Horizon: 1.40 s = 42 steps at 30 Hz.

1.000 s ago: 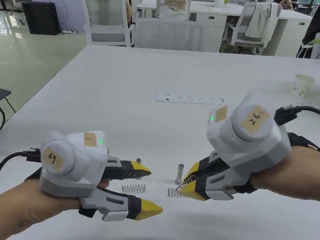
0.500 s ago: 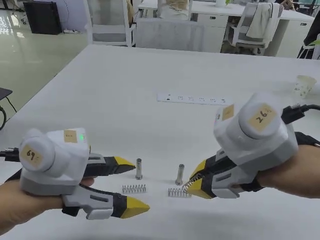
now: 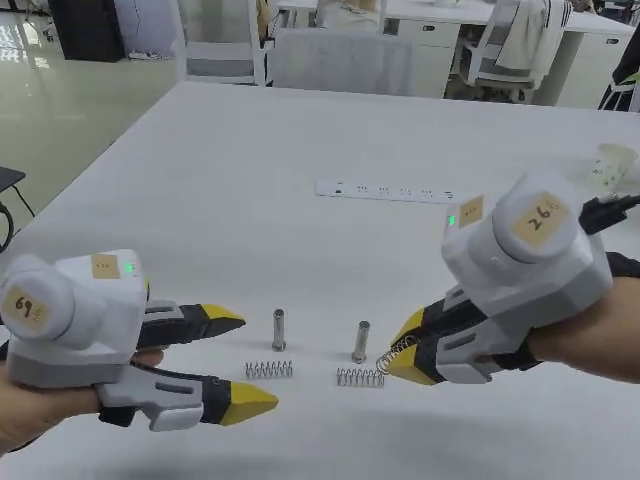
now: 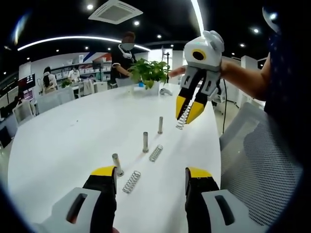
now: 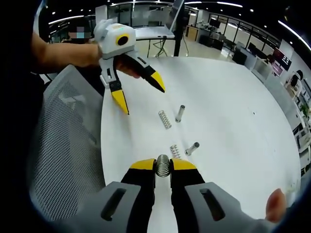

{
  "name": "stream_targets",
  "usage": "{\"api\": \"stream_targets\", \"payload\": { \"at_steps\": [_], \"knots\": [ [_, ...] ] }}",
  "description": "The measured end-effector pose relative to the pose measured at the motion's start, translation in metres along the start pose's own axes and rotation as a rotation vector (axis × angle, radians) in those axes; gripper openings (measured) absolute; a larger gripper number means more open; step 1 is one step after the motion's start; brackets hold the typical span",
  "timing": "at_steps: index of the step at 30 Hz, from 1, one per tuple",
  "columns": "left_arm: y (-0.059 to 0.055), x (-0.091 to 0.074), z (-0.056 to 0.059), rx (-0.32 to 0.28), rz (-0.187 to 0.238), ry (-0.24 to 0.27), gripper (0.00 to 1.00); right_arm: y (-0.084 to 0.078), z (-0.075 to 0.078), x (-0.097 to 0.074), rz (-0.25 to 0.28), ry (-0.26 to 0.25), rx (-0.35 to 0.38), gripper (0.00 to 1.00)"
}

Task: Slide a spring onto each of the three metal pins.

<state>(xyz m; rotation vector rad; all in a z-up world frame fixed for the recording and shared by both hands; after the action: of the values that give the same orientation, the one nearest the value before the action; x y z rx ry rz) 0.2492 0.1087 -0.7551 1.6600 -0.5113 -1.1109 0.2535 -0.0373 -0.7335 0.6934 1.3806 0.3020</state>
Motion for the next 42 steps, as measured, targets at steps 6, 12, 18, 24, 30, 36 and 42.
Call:
{"api": "stream_targets", "payload": {
  "at_steps": [6,12,18,24,30,36,42],
  "knots": [
    [-0.002,-0.003,-0.003,-0.019,0.015,0.028,0.53,-0.003,0.005,-0.004,-0.007,-0.007,0.003,0.09],
    [-0.003,-0.005,-0.005,-0.033,0.024,0.052,0.53,-0.007,0.009,-0.007,-0.016,-0.014,0.007,0.09],
    [-0.005,-0.003,-0.004,-0.032,0.020,0.051,0.53,-0.012,0.016,-0.011,-0.033,-0.018,0.006,0.09],
    [-0.003,-0.001,-0.002,-0.026,0.021,0.046,0.53,-0.019,0.029,-0.020,-0.057,-0.038,0.012,0.09],
    [-0.006,-0.001,-0.001,-0.029,0.016,0.044,0.52,-0.031,0.044,-0.028,-0.098,-0.065,0.024,0.09],
    [-0.006,0.001,0.000,-0.028,0.016,0.038,0.52,-0.040,0.058,-0.033,-0.131,-0.087,0.029,0.09],
    [-0.007,0.002,0.001,-0.025,0.013,0.032,0.52,-0.048,0.073,-0.036,-0.164,-0.102,0.038,0.09]
  ]
}}
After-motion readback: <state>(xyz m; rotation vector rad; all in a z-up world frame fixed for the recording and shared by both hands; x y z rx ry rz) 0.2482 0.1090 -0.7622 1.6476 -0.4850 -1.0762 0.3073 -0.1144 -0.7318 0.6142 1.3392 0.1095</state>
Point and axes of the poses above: the centre of the closed fingertips' face, and the gripper's own axes: x roughly forward along the fingers, z roughly to its right, y roughly out of its top, the point moved 3 cm from there along -x, roughly backward along the fingers, and after that the axes turned 4 degrees about x, right-handed, at the moved point
